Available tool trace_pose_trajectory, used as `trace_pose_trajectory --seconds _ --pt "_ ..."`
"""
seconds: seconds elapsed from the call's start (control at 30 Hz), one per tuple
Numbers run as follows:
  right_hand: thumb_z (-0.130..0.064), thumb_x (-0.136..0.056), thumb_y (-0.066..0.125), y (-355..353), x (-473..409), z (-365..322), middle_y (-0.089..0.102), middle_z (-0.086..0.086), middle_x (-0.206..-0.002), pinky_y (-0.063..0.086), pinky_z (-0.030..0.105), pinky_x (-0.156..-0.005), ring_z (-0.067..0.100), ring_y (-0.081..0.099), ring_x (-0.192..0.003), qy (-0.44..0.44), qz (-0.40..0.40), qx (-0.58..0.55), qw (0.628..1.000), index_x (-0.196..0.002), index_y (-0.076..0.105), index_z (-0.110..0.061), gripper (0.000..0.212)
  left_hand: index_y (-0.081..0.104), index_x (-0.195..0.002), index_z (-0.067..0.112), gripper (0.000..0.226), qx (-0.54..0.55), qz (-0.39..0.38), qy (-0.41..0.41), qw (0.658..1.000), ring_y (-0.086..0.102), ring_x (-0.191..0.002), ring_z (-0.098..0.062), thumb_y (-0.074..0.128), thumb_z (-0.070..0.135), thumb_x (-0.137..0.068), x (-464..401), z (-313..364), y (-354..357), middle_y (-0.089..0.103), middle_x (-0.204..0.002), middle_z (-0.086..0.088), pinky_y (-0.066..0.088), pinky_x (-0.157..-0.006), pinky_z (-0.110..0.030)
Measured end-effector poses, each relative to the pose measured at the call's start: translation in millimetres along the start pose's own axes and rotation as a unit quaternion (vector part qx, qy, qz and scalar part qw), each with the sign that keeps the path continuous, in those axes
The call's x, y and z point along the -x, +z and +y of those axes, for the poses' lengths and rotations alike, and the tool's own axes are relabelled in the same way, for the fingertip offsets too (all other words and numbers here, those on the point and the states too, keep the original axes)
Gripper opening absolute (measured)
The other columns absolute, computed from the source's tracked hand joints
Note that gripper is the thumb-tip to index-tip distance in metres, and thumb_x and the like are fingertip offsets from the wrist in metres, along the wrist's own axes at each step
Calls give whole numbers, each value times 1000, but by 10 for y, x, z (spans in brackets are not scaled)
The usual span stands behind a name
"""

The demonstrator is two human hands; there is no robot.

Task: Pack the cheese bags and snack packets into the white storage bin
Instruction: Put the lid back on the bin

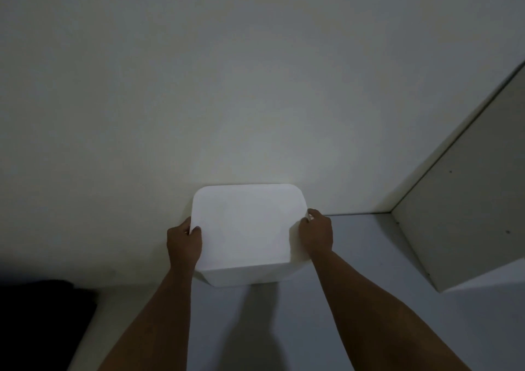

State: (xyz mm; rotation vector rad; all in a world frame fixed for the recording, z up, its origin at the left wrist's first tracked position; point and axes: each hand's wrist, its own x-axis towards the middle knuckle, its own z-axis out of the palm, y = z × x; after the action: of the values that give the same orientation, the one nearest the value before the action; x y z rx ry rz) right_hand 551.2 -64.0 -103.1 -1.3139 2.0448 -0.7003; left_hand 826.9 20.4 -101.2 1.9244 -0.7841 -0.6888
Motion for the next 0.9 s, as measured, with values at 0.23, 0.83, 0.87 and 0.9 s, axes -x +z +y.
trace_pose_trajectory --seconds 0.23,0.83,0.87,0.9 --pt "-10 -91 52 -13 -19 29 68 10 -124 50 37 -96 27 64 -112 34 1 -114 993 -127 68 -14 39 71 -119 -3 31 9 17 -27 999 68 -99 -35 53 -3 -93 -27 0 27 74 -108 -22 42 -82 -28" --pt "2 -93 48 -4 -65 222 65 9 -135 41 35 -112 26 58 -128 20 11 -175 984 -134 64 -7 44 66 -132 14 36 -51 -1 -11 999 62 -118 -38 56 22 -99 -39 -50 145 68 -127 -16 48 -99 -41" --pt "1 -94 48 -6 -60 245 65 9 -134 42 36 -112 27 58 -128 16 13 -171 985 -133 64 -7 43 65 -133 15 37 -54 -8 -1 999 62 -119 -38 57 23 -99 -32 -57 143 68 -127 -16 48 -100 -41" --pt "0 -94 49 -10 -53 274 66 9 -133 43 37 -110 28 59 -126 13 15 -165 986 -132 65 -8 42 64 -135 16 37 -57 -13 6 998 61 -119 -37 56 24 -99 -29 -69 148 68 -128 -15 48 -100 -41"
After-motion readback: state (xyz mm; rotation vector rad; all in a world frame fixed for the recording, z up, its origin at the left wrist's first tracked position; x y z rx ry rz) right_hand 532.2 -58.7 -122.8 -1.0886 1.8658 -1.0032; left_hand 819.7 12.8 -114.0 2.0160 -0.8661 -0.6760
